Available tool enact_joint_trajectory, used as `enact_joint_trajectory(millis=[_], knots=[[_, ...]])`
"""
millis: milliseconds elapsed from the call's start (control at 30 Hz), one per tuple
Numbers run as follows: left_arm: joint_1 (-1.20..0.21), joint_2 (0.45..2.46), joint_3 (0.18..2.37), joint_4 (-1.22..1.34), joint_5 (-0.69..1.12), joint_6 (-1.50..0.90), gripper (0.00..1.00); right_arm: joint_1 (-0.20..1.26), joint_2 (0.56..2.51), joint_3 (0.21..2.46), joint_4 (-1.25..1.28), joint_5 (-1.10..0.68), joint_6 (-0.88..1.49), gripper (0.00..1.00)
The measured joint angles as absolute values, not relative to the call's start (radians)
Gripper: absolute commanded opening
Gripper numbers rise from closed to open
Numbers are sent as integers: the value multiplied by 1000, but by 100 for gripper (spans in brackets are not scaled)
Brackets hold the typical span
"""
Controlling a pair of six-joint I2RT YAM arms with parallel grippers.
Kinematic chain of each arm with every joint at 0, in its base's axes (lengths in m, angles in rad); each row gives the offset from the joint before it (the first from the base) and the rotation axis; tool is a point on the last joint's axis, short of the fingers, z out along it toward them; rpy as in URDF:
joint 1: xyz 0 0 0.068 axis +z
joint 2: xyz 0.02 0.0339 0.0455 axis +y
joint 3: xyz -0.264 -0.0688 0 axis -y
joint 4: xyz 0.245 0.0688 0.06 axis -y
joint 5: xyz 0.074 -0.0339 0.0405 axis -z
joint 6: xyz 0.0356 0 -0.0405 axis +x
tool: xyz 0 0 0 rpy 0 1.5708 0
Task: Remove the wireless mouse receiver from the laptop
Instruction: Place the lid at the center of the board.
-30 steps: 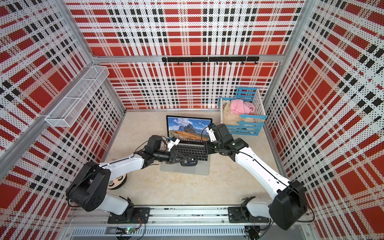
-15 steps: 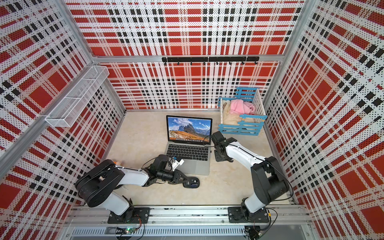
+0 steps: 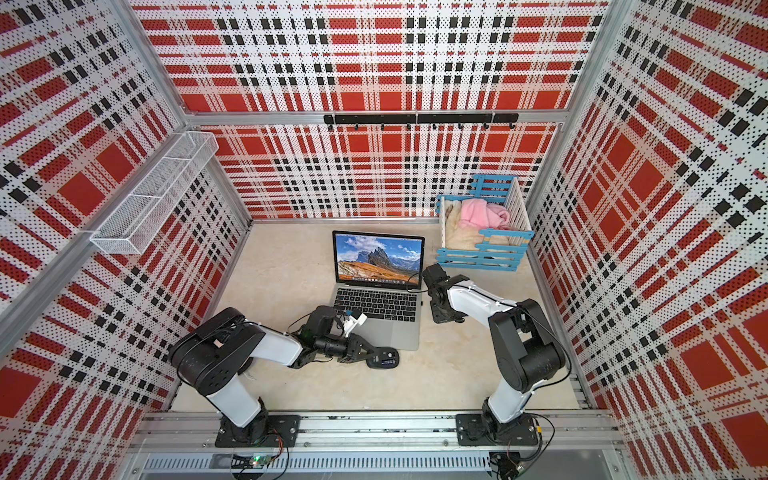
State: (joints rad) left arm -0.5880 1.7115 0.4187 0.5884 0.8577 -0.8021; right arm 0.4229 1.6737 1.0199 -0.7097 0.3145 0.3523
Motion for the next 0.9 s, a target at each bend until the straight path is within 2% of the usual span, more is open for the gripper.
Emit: enact_joint_trajectory(millis=[33,100,267,567,633,767,900], knots=[[-583,1715,421,592,859,-802,0,422,1674,1020,-707,312,351,0],[-580,1721,422,595,865,-802,16,422,1676,1020,-703,307,347,0],[-576,1726,422,600,870,-804,33,422,1691,1020,-689,303,336,0],[-550,1725,411,578,828,-805,37,419,1711,1012,-667,280,332,25],[-548,1716,406,577,825,-806,43,419,1718,1010,-667,274,331,30],[-538,1695,398,573,822,-808,46,419,1724,1009,-665,263,331,34],[-528,1673,393,555,822,-812,54,419,1723,1009,-662,253,332,39]])
